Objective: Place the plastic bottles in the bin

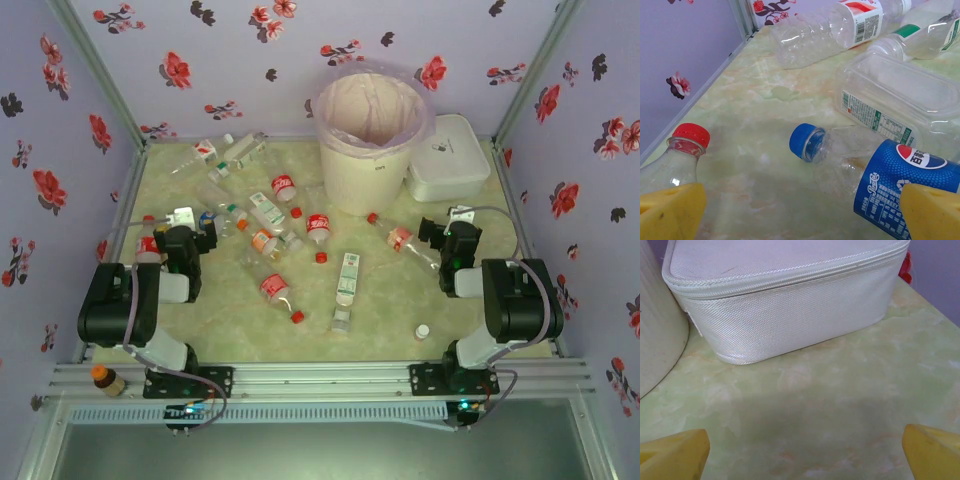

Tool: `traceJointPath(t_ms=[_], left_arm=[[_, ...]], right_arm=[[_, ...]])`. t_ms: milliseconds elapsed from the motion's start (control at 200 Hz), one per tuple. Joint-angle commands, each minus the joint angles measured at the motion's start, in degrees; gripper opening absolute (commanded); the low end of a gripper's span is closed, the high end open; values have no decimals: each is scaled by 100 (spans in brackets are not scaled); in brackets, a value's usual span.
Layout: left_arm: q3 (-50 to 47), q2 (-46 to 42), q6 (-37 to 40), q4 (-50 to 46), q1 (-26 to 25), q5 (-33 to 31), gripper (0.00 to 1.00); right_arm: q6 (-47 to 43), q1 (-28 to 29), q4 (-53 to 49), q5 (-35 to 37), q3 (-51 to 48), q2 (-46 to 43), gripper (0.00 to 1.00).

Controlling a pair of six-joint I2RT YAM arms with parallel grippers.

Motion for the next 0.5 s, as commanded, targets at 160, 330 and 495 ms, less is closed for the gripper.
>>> traceJointPath(t_ms=[160,330,495], left_arm=[[144,-66,-37,-37,129,271,100],[137,-70,-37,-32,138,274,100],[153,-72,-37,-60,140,297,100]], right_arm=[[52,-31,106,-27,76,-18,99],[52,-34,106,-27,75,-19,99],[69,-36,69,-27,95,-11,99]])
